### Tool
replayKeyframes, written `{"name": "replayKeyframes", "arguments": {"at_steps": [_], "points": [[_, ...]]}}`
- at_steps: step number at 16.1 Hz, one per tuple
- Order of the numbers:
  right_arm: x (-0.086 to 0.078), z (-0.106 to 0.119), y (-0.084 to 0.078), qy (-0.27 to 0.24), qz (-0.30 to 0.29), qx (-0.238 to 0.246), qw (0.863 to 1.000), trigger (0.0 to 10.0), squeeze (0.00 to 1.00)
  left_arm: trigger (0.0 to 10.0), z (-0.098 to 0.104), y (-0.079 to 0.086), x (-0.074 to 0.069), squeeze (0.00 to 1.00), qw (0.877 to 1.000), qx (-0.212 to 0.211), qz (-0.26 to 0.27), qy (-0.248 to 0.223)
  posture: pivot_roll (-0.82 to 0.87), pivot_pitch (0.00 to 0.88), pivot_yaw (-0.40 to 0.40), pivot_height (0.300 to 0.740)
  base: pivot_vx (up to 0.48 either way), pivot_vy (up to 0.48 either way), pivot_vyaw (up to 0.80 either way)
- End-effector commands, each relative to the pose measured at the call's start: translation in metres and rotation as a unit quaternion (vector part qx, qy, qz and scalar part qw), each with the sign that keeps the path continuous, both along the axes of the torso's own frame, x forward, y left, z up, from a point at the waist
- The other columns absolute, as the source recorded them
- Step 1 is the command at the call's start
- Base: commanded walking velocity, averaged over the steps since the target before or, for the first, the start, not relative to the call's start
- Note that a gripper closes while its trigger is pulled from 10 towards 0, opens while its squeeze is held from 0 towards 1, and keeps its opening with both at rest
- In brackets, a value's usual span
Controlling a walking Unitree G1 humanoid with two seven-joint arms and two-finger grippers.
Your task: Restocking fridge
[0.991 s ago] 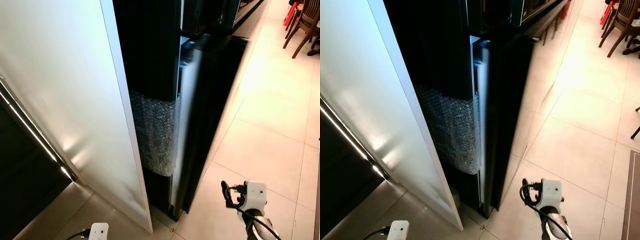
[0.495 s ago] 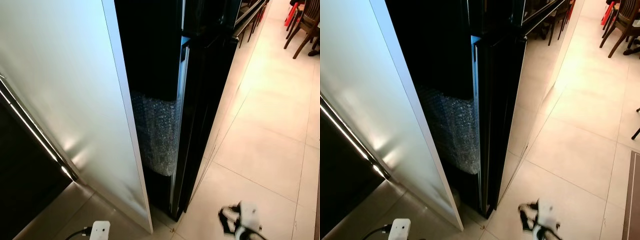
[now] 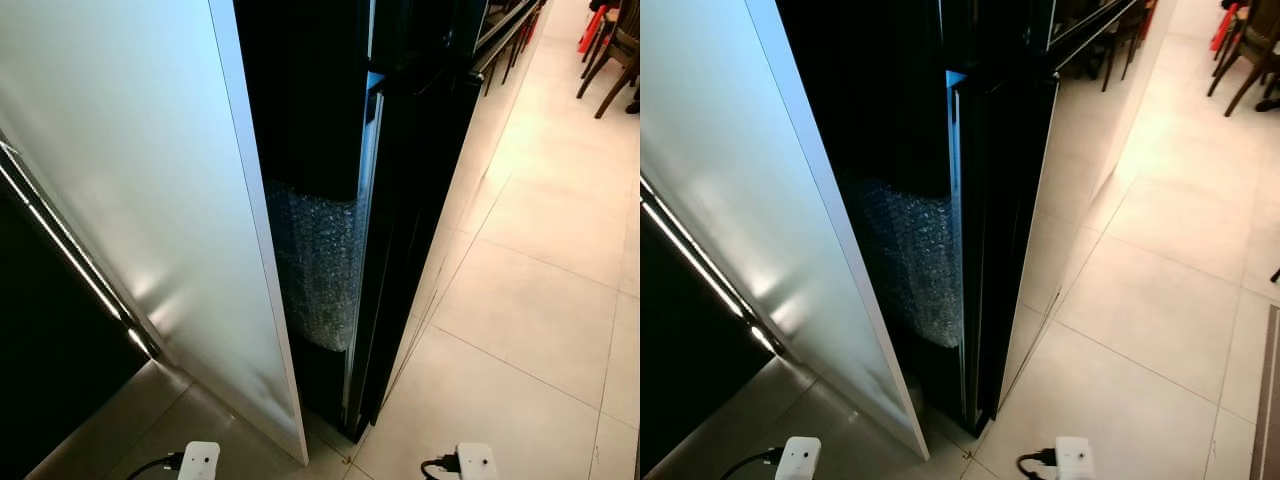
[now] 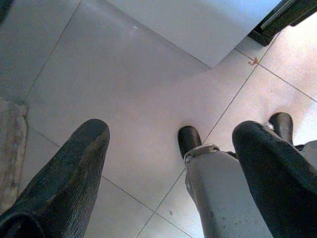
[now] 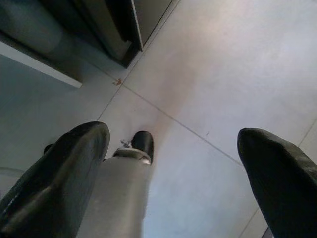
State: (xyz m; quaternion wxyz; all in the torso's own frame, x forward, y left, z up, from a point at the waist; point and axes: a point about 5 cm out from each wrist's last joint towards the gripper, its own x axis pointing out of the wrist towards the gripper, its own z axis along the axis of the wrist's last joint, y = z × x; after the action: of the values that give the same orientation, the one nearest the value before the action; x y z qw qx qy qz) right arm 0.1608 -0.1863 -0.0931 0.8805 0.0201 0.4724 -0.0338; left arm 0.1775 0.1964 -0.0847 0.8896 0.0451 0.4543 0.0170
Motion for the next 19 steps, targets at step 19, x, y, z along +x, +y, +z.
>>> {"name": "replayKeyframes", "arguments": {"at_steps": [19], "points": [[-0.0044, -0.0030, 0.0045, 0.015, -0.003, -0.012, 1.000, 10.0, 0.00, 10.0, -0.0021, -0.0056, -0.0023, 0.00, 1.000, -0.002, 0.000, 0.007, -0.02, 0.008, 0.017, 0.740, 0.000, -0.305, 0.00]]}}
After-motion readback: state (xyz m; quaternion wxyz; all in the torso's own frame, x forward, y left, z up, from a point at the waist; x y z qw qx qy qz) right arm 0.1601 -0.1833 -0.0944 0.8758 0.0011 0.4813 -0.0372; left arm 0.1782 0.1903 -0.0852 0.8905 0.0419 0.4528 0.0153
